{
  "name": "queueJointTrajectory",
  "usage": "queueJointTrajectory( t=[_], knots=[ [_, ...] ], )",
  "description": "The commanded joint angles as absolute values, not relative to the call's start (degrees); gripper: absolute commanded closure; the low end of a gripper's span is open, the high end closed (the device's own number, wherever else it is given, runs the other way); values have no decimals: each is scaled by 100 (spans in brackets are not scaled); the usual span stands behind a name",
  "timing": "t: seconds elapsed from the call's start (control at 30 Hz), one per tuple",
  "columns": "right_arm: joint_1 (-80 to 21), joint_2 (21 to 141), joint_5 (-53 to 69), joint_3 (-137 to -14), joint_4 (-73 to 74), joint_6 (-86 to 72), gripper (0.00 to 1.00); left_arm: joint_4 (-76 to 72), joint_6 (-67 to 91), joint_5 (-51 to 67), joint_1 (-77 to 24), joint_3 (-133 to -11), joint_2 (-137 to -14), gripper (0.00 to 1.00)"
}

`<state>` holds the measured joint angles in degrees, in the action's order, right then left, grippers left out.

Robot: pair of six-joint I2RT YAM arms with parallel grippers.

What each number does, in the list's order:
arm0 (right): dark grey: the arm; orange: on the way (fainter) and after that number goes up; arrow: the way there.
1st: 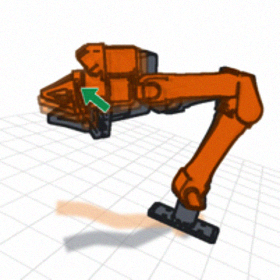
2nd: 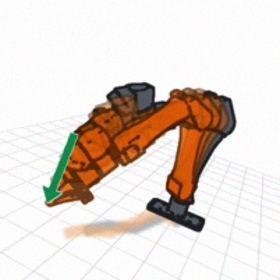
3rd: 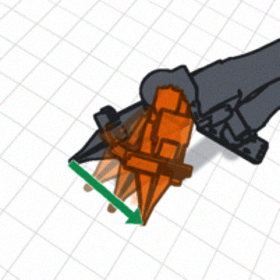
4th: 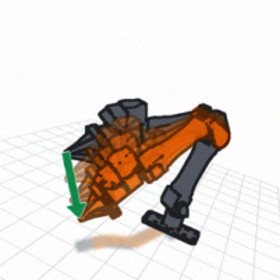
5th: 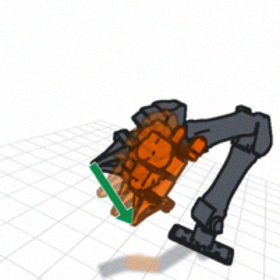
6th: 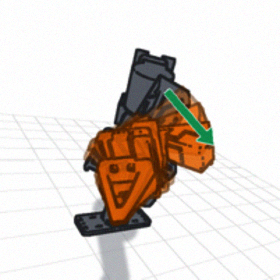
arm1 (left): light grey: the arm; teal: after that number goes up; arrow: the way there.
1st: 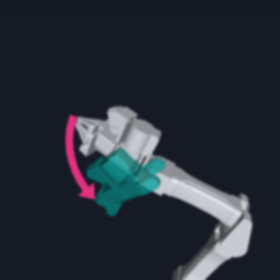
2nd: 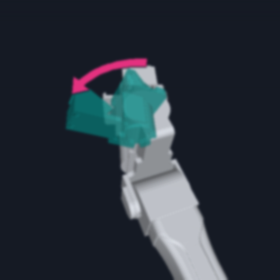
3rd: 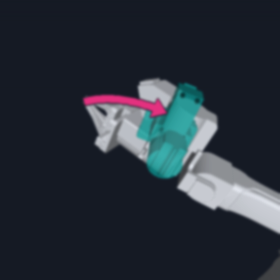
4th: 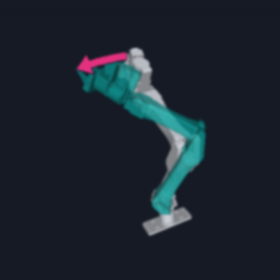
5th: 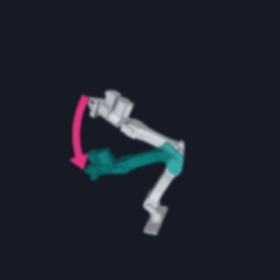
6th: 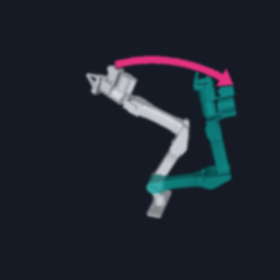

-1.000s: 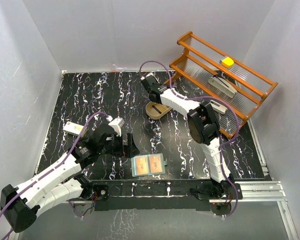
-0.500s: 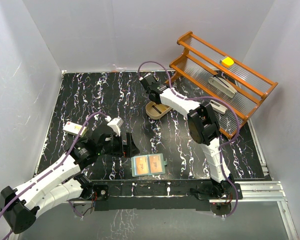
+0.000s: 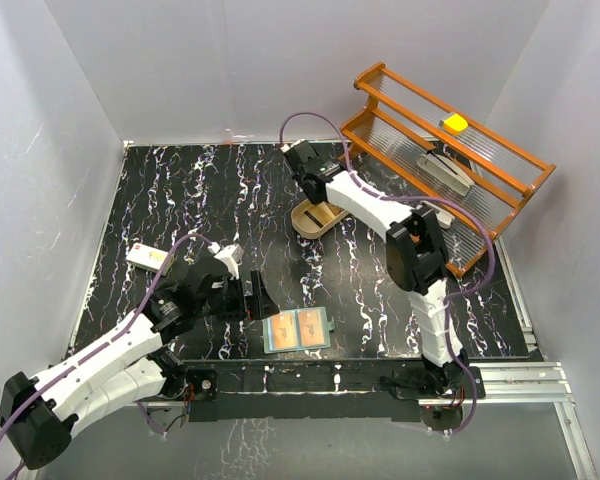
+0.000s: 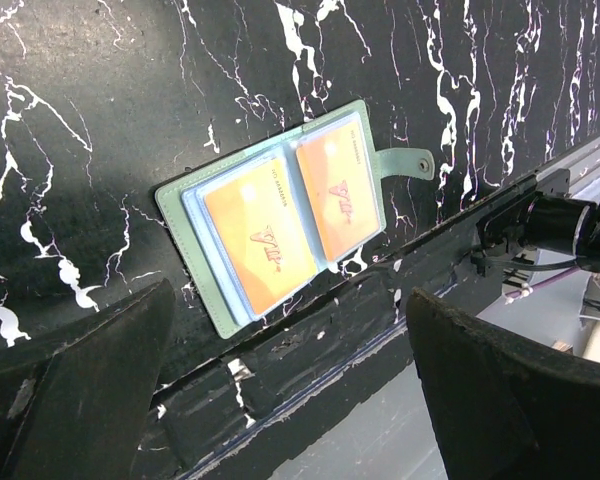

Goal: Put the credit cards into the card holder
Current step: Pick up the credit card from the storage box.

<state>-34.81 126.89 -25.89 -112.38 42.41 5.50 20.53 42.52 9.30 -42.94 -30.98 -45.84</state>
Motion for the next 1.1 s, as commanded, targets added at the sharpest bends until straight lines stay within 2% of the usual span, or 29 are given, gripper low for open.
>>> queueJointTrajectory(
  t=[0.0,0.3,0.47,0.63,0.9,1.07],
  knots=[
    [-3549,11672,-2258,-10893,4152,1,100,2033,4635,828,-4315,-3001,-4429,1],
    [-3861,10538,-1380,-9956,4281,-1047,100,2115,5016,808,-4315,-3132,-4317,8],
    [-4214,9583,-439,-9103,3940,-1828,100,1826,5431,859,-4315,-3230,-4179,17],
    [-4391,8773,243,-8330,3513,-2740,100,1296,6108,1053,-4315,-3205,-3971,30],
    [-4443,7119,1285,-6595,1879,-4584,100,573,7144,982,-4315,-3016,-3482,37],
    [-4441,6357,2117,-5402,235,-5658,100,-178,7561,998,-4315,-2847,-3320,43]
  ],
)
